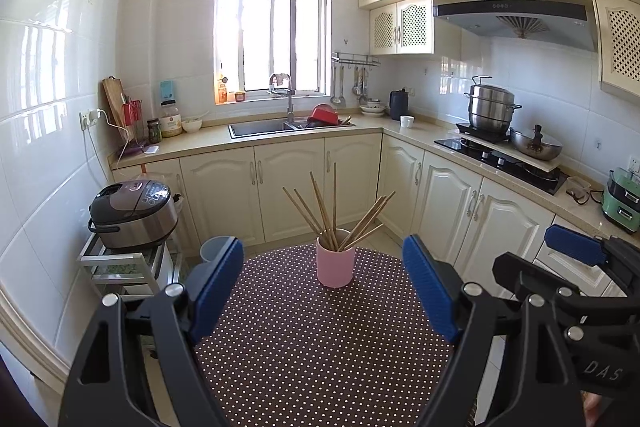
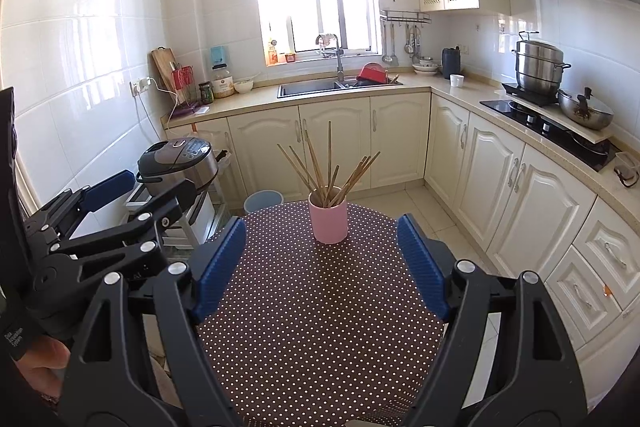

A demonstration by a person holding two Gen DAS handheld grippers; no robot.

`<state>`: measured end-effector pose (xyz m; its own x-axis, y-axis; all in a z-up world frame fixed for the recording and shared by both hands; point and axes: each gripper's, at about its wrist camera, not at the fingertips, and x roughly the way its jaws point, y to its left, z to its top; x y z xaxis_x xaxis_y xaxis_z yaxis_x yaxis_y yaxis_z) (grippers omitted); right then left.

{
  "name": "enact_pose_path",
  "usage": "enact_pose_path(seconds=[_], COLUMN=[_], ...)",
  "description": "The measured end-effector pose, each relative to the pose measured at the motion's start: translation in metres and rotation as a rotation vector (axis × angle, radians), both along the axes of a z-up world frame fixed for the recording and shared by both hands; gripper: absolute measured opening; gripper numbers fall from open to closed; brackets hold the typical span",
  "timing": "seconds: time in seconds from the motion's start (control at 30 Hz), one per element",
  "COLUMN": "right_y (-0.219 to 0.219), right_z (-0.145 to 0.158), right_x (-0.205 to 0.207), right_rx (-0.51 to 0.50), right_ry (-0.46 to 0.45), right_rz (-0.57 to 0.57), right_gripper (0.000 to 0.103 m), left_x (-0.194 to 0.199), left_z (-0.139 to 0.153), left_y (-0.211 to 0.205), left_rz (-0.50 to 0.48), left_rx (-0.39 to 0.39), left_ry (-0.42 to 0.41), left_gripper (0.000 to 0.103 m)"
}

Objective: Organize utensils

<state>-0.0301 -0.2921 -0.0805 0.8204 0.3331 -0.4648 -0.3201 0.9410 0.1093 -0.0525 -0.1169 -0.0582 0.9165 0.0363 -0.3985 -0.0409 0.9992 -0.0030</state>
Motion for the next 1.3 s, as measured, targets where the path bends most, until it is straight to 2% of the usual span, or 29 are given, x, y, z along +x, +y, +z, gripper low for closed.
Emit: enact_pose_path(seconds=[1.0, 1.2, 1.3], right_y=[0.005, 0.013, 0.018], right_z=[-0.007, -0.014, -0.019], right_x=[0.005, 0.011, 0.017], right_rx=[0.008, 0.004, 0.003], right_ry=[0.028, 0.048, 0.066], right_rz=[-0.004, -0.009, -0.014], right_gripper=[0.078, 0.078, 0.079], left_x=[0.008, 0.017, 0.027], left_z=[-0.012, -0.018, -0.027], left_y=[0.011, 0.017, 0.023], left_rz=[0.008, 0.003, -0.001], left_rx=[0.014, 0.010, 0.001], left_ry=[0.024, 0.051, 0.097], left_gripper=[0.080, 0.080, 0.080])
